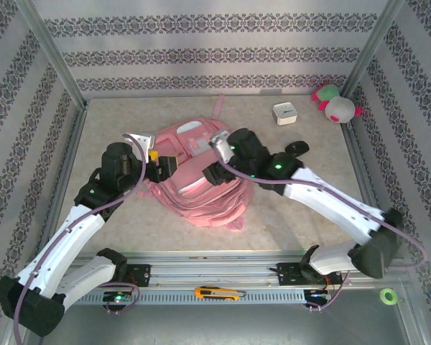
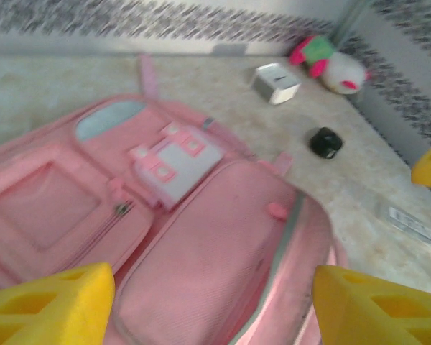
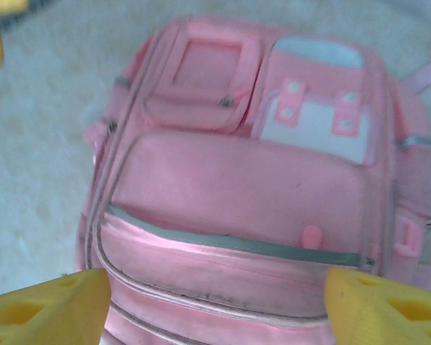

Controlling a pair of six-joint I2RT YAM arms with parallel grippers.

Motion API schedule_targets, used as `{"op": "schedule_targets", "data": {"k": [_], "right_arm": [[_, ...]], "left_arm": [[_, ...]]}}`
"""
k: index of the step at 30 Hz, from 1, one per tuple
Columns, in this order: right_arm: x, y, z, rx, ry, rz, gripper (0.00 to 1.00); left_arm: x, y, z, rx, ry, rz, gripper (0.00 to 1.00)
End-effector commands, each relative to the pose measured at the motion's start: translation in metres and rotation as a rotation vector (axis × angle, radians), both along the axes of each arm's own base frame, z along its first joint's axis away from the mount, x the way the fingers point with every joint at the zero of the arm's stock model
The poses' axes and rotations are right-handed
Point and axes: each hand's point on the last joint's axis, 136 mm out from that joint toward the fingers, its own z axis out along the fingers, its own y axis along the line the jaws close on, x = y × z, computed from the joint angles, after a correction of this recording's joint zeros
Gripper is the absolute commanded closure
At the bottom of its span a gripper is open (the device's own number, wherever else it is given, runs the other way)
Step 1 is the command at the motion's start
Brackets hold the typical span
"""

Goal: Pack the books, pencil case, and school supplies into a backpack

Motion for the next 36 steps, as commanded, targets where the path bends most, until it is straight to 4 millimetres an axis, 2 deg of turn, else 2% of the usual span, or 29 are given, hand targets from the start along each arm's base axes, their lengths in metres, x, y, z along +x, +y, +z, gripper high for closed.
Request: {"op": "schedule_targets", "data": {"k": [1,2,5,7,9,11,15,18,20,24,27,30,32,34,36], "right_arm": [[-0.013,0.021,-0.062,-0.227,0.019,0.212,0.28],[-0.011,0.026,-0.078,-0.263,0.031,0.231,0.31],[0.001,0.028,-0.136,-0.378,0.129,0.209,0.48],[-0.003,0.024,-0.173,-0.448,0.202,0.207,0.52],[-0.006,0.02,-0.188,-0.49,0.236,0.201,0.55],[-0.006,0.018,-0.182,-0.491,0.216,0.195,0.54],[-0.003,0.007,-0.134,-0.431,0.15,0.142,0.42],[-0.011,-0.01,-0.102,-0.325,0.222,0.039,0.3],[-0.02,-0.025,-0.091,-0.223,0.31,-0.06,0.26],[-0.041,-0.051,-0.094,0.045,0.569,-0.269,0.25],[-0.047,-0.07,-0.103,0.184,0.635,-0.39,0.28],[-0.049,-0.08,-0.108,0.284,0.663,-0.453,0.31],[-0.05,-0.081,-0.108,0.338,0.675,-0.462,0.33],[-0.047,-0.082,-0.104,0.391,0.669,-0.472,0.37],[-0.044,-0.08,-0.099,0.442,0.653,-0.472,0.39]], "left_arm": [[-0.004,0.02,-0.046,-0.037,0.19,0.124,0.28],[-0.003,0.023,-0.05,-0.053,0.2,0.142,0.28],[0.0,0.025,-0.061,-0.095,0.223,0.17,0.28],[0.0,0.027,-0.067,-0.106,0.234,0.188,0.28],[-0.001,0.029,-0.072,-0.11,0.242,0.198,0.29],[-0.002,0.028,-0.078,-0.102,0.25,0.185,0.3],[-0.008,0.016,-0.078,-0.102,0.24,0.096,0.34],[-0.015,0.007,-0.071,-0.114,0.222,0.044,0.38],[-0.024,-0.007,-0.063,-0.078,0.166,-0.05,0.39],[-0.047,-0.042,-0.049,0.159,-0.046,-0.266,0.39],[-0.055,-0.064,-0.06,0.342,-0.137,-0.381,0.37],[-0.049,-0.075,-0.084,0.506,-0.143,-0.425,0.36],[-0.044,-0.085,-0.095,0.575,-0.158,-0.449,0.32],[-0.034,-0.092,-0.1,0.606,-0.185,-0.431,0.23],[-0.026,-0.098,-0.101,0.605,-0.215,-0.417,0.2]]}}
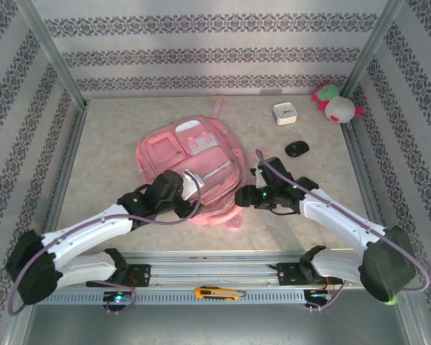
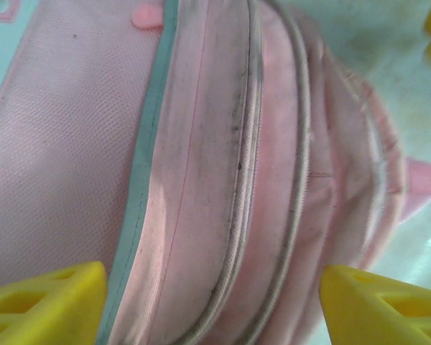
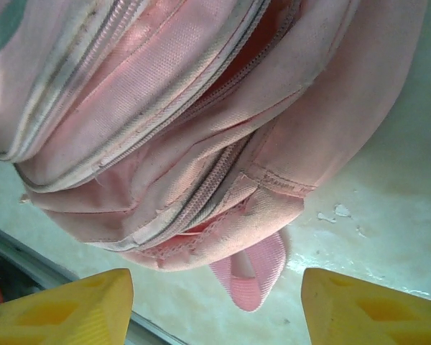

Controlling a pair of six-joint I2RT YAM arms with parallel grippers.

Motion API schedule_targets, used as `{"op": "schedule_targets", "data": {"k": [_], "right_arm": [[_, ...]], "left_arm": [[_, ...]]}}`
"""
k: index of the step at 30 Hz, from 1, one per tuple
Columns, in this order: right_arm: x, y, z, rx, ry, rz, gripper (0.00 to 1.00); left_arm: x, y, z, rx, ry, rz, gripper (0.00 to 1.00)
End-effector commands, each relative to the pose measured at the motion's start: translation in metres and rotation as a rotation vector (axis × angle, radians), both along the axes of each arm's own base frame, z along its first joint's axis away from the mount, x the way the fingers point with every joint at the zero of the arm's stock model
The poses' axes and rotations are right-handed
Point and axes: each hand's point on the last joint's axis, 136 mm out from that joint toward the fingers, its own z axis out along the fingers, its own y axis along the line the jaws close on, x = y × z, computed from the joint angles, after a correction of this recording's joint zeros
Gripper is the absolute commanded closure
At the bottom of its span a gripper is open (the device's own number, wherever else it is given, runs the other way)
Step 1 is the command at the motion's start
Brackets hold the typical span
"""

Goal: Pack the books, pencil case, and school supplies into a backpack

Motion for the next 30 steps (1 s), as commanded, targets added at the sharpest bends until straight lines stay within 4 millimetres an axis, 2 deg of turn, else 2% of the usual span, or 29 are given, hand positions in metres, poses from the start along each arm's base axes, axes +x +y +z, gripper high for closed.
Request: {"op": "schedule_targets", "data": {"k": [1,7,13,15,22,23,24,26,30], "right_arm": [[0.012,0.016,0.028,0.17,-0.054,-0.055,0.4],[0.019,0.024,0.032,0.26,-0.07,-0.089,0.42],[0.021,0.028,0.032,0.293,-0.07,-0.101,0.42],[0.02,0.029,0.032,0.297,-0.068,-0.103,0.43],[0.021,0.028,0.036,0.313,-0.085,-0.126,0.43],[0.022,0.028,0.037,0.317,-0.087,-0.133,0.43],[0.022,0.027,0.038,0.318,-0.089,-0.139,0.44],[0.023,0.027,0.04,0.324,-0.094,-0.158,0.48],[0.025,0.032,0.048,0.347,-0.111,-0.193,0.53]], "left_arm": [[0.028,-0.011,0.024,0.012,-0.192,-0.001,0.2],[0.03,-0.031,0.006,-0.001,-0.167,-0.073,0.14],[0.019,-0.045,-0.002,-0.02,-0.151,-0.163,0.09],[0.02,-0.045,-0.009,0.017,-0.178,-0.171,0.09],[0.042,-0.035,-0.027,0.13,-0.224,-0.076,0.11],[0.045,-0.033,-0.026,0.133,-0.231,-0.053,0.15],[0.047,-0.031,-0.024,0.132,-0.238,-0.035,0.22],[0.049,-0.032,-0.01,0.091,-0.259,-0.009,0.44],[0.045,-0.035,0.038,-0.065,-0.301,0.018,0.77]]}}
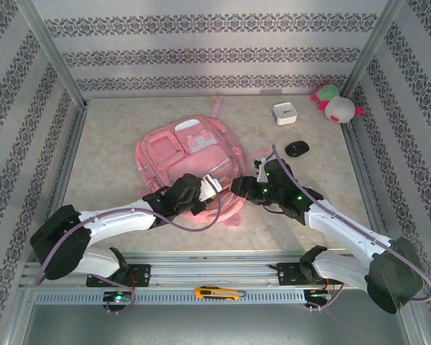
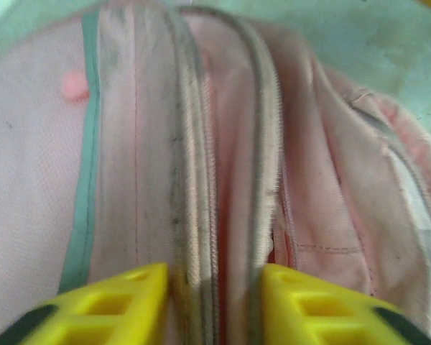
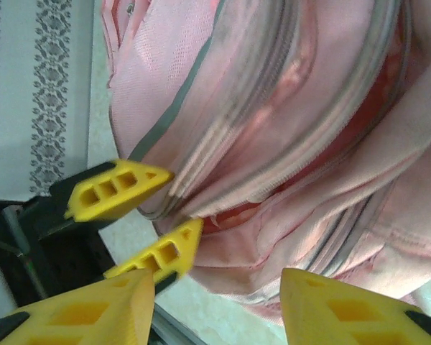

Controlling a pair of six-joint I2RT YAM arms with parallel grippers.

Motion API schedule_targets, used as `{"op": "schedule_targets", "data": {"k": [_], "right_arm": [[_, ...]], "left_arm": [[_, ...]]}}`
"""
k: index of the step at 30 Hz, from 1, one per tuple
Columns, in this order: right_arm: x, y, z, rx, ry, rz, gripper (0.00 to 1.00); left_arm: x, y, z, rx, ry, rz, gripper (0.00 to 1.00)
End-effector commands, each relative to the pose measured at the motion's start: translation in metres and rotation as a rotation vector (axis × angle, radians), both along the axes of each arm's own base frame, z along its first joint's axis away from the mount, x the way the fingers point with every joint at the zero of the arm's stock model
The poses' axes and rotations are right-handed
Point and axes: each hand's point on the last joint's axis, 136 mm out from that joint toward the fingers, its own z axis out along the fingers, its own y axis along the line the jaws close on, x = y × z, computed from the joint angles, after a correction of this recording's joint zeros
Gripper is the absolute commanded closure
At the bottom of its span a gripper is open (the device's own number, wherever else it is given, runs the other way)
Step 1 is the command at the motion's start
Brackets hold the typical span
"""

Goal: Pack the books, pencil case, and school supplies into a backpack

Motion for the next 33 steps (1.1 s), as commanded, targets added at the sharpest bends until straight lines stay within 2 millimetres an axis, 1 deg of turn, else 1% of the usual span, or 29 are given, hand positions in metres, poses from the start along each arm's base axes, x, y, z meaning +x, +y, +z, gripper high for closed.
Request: {"op": "schedule_targets", "data": {"k": [1,3,5,8,10,14,20,27,31,33], "right_arm": [[0.007,0.003,0.009,0.029,-0.028,-0.06,0.53],[0.011,0.005,0.01,0.03,-0.027,-0.09,0.55],[0.014,0.008,0.008,0.028,-0.018,-0.128,0.55],[0.019,0.021,0.002,0.041,0.002,-0.166,0.53],[0.024,0.031,-0.004,0.05,0.021,-0.183,0.52],[0.035,0.047,-0.018,0.063,0.046,-0.218,0.51],[0.055,0.065,-0.042,0.05,0.068,-0.231,0.55],[0.083,0.099,-0.04,0.124,0.036,-0.196,0.65],[0.104,0.118,-0.037,0.192,0.008,-0.191,0.7],[0.116,0.125,-0.037,0.209,0.0,-0.19,0.7]], "left_arm": [[0.014,0.004,0.063,-0.176,-0.108,0.096,0.85],[0.014,0.009,0.081,-0.221,-0.12,0.124,0.94],[0.017,0.015,0.093,-0.247,-0.13,0.161,1.0],[0.024,0.025,0.107,-0.292,-0.134,0.218,1.0],[0.027,0.027,0.114,-0.314,-0.133,0.232,1.0],[0.029,0.026,0.126,-0.345,-0.134,0.235,1.0],[0.029,0.026,0.14,-0.379,-0.142,0.224,1.0],[0.026,0.023,0.149,-0.415,-0.136,0.202,1.0],[0.025,0.019,0.155,-0.434,-0.133,0.18,1.0],[0.025,0.02,0.157,-0.439,-0.135,0.182,1.0]]}}
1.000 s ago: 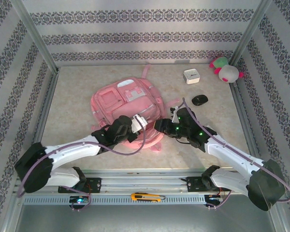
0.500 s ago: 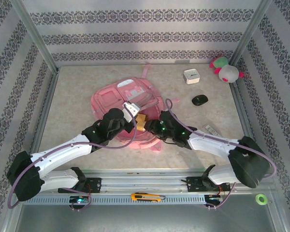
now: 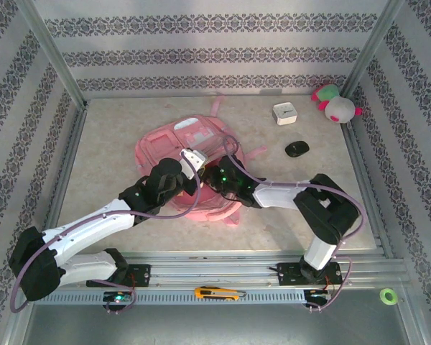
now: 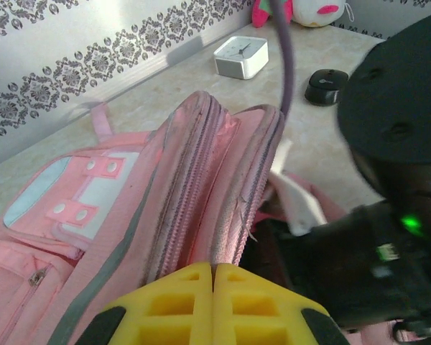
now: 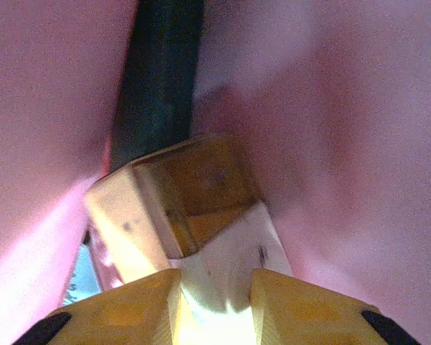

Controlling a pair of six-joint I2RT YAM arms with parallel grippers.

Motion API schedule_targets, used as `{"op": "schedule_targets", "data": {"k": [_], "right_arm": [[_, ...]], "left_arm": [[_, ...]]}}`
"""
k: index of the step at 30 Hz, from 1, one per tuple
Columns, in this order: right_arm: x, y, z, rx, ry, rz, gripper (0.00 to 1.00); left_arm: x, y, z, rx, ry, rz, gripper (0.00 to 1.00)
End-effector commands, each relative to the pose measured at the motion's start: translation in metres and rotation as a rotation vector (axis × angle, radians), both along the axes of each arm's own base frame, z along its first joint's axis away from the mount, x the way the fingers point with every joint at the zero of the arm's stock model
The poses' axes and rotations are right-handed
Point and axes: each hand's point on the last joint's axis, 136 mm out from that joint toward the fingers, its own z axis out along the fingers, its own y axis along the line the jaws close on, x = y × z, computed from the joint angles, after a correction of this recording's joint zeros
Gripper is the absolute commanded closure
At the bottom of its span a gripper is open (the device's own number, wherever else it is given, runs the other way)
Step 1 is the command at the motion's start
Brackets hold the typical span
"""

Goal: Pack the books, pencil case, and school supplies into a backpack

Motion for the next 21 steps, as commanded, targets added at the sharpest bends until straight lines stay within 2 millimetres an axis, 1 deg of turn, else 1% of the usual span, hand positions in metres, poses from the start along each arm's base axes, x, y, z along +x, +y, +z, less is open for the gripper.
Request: {"op": "schedule_targets", "data": {"k": [1,3,4,6,7,8,9,11,13,14,15,16,19,21], "right_arm": [[0.03,0.02,0.025,0.101,-0.087,0.001,0.71],[0.038,0.018,0.025,0.106,-0.094,-0.004,0.71],[0.04,0.013,0.026,0.105,-0.099,-0.012,0.7],[0.038,0.0,0.031,0.093,-0.11,-0.028,0.63],[0.033,-0.009,0.032,0.08,-0.113,-0.037,0.58],[0.026,-0.017,0.033,0.065,-0.117,-0.041,0.54],[0.019,-0.026,0.035,0.051,-0.119,-0.044,0.51],[0.0,-0.045,0.041,0.019,-0.133,-0.045,0.45],[-0.019,-0.059,0.047,-0.02,-0.14,-0.022,0.41],[-0.029,-0.066,0.052,-0.051,-0.151,-0.005,0.4],[-0.037,-0.072,0.054,-0.089,-0.153,0.015,0.38],[-0.045,-0.08,0.06,-0.125,-0.165,0.034,0.37],[-0.062,-0.097,0.08,-0.244,-0.223,0.121,0.34],[-0.068,-0.103,0.095,-0.336,-0.276,0.194,0.33]], "left_arm": [[0.003,-0.003,0.048,-0.115,-0.076,-0.006,1.0],[0.006,0.001,0.048,-0.112,-0.075,0.011,1.0],[0.008,0.004,0.047,-0.109,-0.07,0.025,1.0],[0.01,0.008,0.043,-0.094,-0.052,0.044,1.0],[0.009,0.01,0.041,-0.089,-0.042,0.047,1.0],[0.009,0.011,0.039,-0.086,-0.03,0.046,0.95],[0.007,0.012,0.037,-0.088,-0.019,0.046,0.89],[0.005,0.017,0.036,-0.102,0.014,0.061,0.67],[0.003,0.024,0.036,-0.134,0.062,0.093,0.51],[0.002,0.029,0.036,-0.155,0.092,0.11,0.47],[0.002,0.035,0.034,-0.169,0.121,0.126,0.44],[0.003,0.043,0.03,-0.189,0.154,0.152,0.42],[0.007,0.074,0.016,-0.267,0.258,0.259,0.38],[0.009,0.096,0.003,-0.322,0.33,0.329,0.36]]}}
